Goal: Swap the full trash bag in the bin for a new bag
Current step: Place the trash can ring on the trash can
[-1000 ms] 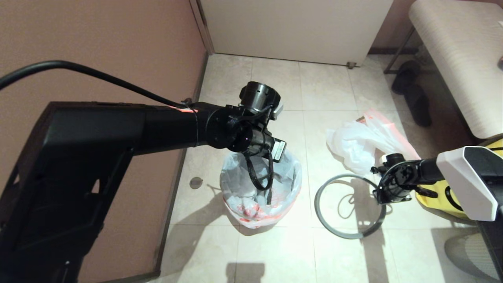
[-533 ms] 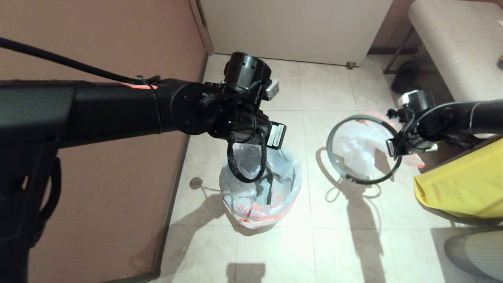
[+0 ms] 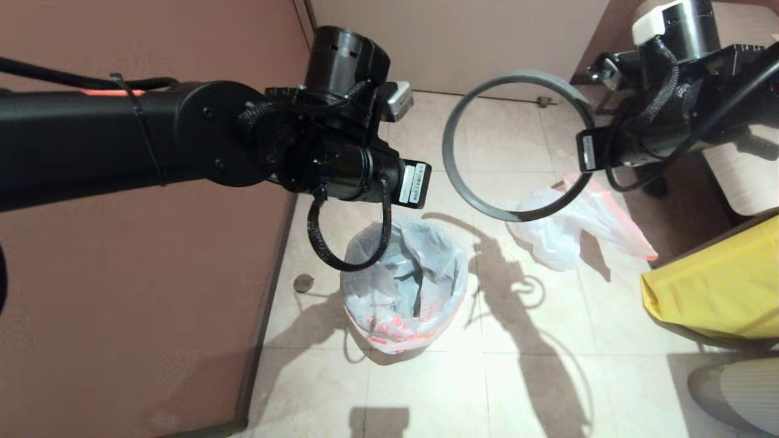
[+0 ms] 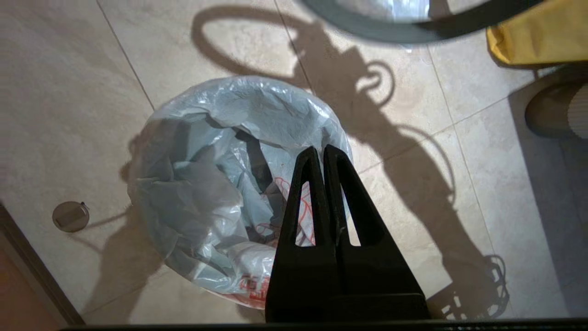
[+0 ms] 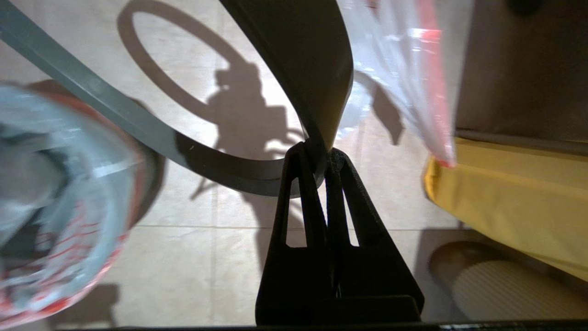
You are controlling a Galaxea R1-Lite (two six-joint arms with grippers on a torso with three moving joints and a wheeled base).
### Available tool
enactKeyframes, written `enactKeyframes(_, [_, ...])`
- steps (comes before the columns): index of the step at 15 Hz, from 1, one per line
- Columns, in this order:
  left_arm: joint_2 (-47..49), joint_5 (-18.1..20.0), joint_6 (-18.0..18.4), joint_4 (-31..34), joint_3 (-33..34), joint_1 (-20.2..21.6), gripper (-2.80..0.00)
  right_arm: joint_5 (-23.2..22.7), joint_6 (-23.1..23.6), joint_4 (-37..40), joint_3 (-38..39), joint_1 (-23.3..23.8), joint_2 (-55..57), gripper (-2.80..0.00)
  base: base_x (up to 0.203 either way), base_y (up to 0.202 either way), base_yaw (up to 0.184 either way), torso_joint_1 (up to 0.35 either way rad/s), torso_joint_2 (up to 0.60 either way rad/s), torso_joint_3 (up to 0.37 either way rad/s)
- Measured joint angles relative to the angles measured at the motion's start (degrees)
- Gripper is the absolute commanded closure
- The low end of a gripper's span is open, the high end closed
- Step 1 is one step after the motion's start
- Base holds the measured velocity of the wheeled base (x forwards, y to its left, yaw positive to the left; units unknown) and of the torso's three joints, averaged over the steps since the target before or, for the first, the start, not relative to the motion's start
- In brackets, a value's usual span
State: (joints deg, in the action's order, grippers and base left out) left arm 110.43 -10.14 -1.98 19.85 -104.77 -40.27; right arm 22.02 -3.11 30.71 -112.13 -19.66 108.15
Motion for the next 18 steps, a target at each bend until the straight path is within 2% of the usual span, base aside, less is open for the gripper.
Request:
enactKeyframes(3, [-1.25,1.98,-0.11,0.0,0.09,1.25,0.0,-0.56,-1.74,1.94,0.02,-7.78,1.1,0.0,0.0,0.0,0.0,0.0,0.0,0.0])
enactKeyframes(6, [-1.51,2.09,-0.1,-0.09,0.09,1.76,0.0,-5.91,-4.98,7.52,0.06,-13.26,4.16,0.0,0.0,0.0,0.0,0.0,0.0,0.0])
enactKeyframes(12, [-1.49,2.42,0.08,-0.11,-0.5,3.9,0.0,-12.26,-6.5,5.95,-0.02,-16.0,12.13,0.0,0.0,0.0,0.0,0.0,0.0,0.0])
enactKeyframes(18, [-0.81,2.46,0.09,-0.09,-1.85,5.66,0.0,-14.71,-7.86,8.26,-0.28,-18.42,14.67,0.0,0.0,0.0,0.0,0.0,0.0,0.0])
